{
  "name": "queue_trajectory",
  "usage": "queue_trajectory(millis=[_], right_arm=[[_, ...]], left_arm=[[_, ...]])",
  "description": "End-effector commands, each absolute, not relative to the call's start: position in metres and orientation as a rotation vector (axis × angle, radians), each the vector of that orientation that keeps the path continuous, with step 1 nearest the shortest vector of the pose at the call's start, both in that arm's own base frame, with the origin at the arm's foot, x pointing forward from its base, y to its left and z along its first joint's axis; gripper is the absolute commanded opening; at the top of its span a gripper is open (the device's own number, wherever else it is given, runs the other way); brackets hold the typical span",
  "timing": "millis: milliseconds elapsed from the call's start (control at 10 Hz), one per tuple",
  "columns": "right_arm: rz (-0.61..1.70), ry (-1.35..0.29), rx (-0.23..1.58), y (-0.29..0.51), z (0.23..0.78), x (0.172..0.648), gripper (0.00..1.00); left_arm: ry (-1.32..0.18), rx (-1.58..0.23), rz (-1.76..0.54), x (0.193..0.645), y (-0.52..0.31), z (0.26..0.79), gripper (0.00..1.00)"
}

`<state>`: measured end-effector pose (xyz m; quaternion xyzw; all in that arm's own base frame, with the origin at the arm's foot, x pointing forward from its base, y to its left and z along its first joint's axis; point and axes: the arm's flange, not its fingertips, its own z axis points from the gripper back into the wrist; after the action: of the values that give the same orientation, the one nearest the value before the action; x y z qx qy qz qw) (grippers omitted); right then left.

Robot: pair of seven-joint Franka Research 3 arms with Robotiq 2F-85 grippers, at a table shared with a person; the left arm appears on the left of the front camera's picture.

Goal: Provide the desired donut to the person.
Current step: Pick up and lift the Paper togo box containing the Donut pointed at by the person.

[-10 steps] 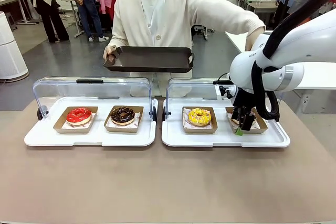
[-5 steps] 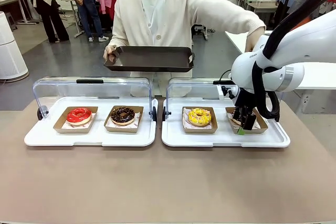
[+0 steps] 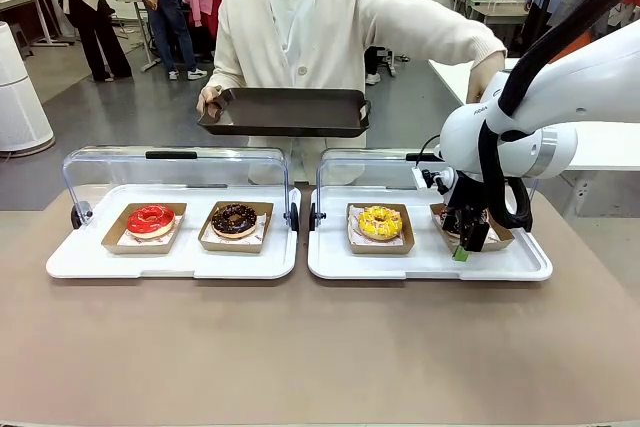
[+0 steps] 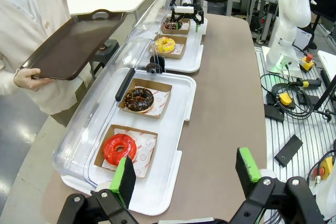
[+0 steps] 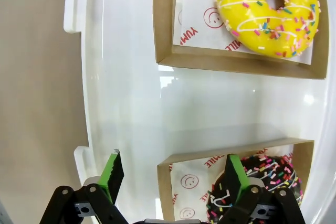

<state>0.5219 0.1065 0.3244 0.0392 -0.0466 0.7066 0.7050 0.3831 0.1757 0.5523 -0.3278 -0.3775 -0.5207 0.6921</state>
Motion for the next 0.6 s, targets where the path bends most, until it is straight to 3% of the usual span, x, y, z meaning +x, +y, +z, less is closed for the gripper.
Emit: queue_trajectory(millis=[0,500], right_arm=[[1.591,-0.09,0.089,0.1049,0.315,0.529,1.0],[1.6,-0.109,0.072,0.1097,0.3219,0.5259,1.0]], left_arm=[[-0.847,-0.733,-1.173,0.382,0.1762,0.5533,1.0],[-0.847,-0.733,-1.173,0.382,0.1762,0.5533,1.0]])
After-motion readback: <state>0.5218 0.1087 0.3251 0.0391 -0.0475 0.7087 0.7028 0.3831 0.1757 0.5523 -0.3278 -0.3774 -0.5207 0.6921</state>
